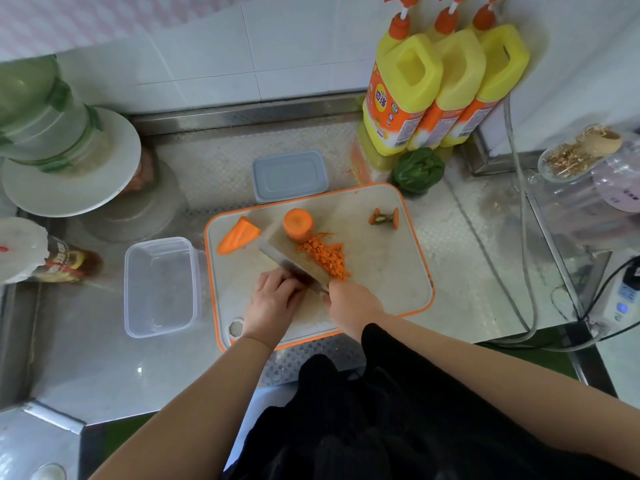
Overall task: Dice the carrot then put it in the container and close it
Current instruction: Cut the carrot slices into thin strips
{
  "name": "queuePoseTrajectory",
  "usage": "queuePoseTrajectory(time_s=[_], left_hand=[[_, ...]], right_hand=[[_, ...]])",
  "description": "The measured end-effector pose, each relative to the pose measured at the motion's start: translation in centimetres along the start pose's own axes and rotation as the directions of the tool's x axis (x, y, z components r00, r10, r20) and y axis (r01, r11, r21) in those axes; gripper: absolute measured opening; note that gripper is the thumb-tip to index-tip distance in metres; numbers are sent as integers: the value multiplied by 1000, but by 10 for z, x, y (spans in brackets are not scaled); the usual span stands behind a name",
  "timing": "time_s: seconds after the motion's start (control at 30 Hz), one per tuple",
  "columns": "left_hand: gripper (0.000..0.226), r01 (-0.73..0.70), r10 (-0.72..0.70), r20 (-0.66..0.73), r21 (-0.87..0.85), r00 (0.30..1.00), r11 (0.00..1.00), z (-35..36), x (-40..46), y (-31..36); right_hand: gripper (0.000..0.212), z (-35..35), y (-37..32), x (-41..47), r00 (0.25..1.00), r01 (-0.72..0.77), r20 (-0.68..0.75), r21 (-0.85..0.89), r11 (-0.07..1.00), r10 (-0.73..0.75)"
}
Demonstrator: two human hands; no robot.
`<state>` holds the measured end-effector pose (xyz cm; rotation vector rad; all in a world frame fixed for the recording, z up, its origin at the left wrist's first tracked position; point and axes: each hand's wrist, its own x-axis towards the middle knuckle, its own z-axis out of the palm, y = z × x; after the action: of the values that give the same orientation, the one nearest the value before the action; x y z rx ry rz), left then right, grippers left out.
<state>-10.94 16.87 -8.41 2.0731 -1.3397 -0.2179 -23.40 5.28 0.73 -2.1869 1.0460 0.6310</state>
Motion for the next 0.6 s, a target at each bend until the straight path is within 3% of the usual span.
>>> queuePoseTrajectory(time_s=[0.1, 0.27, 0.43, 0.6], left_hand=[[24, -18, 18, -3, 28, 1000, 999, -5, -1, 2], [32, 29, -29, 2, 79, 1000, 996, -15, -5, 7], [11, 86, -90, 45, 75, 995, 993, -13, -4, 8], [13, 83, -85, 31, 47, 996, 995, -12, -3, 7]], right_hand=[[29, -19, 5, 4, 998, 49, 23, 61, 997, -50], [24, -37, 3, -8, 994, 101, -37, 0, 995, -101], [26, -24, -5, -21, 990, 123, -61, -36, 992, -125], [17, -5, -8, -22, 996, 74, -53, -74, 994, -78]])
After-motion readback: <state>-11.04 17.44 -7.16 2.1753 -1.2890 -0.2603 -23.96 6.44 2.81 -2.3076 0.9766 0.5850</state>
